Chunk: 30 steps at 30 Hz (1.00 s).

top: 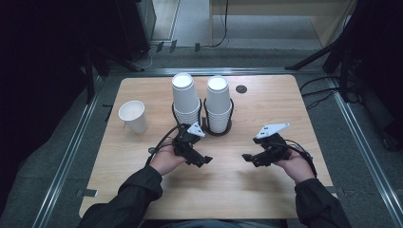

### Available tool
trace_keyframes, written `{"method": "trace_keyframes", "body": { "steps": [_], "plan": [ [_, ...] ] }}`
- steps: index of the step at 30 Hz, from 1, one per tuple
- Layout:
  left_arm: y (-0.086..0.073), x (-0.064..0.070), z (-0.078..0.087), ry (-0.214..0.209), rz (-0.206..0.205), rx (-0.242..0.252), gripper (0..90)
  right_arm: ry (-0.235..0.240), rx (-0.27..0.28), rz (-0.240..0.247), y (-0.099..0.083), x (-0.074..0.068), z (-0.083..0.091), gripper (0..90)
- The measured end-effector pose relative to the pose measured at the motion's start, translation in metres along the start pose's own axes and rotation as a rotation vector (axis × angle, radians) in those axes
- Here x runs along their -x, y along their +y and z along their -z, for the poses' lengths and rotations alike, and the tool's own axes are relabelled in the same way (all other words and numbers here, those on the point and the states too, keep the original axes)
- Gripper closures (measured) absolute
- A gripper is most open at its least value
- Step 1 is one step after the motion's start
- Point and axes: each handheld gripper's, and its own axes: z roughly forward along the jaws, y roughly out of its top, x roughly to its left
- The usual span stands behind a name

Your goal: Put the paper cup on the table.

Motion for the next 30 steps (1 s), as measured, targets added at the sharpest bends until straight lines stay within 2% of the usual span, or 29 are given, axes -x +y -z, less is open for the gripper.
{"method": "trace_keyframes", "body": {
  "steps": [7,21,30],
  "plan": [
    [-0.0013,-0.001,0.0009,-0.005,0.0,-0.004,0.0,-0.004,-0.006,-0.001,-0.0009,0.0014,0.0007,20.4],
    [-0.0055,-0.0018,0.0033,-0.011,0.01,-0.011,0.0,0.004,-0.019,0.032,0.0024,-0.0015,-0.0039,20.4],
    [0.0,-0.005,0.0013,-0.022,0.002,-0.016,0.0,0.014,-0.02,0.039,0.0006,-0.0004,-0.0046,20.4]
  ]
}}
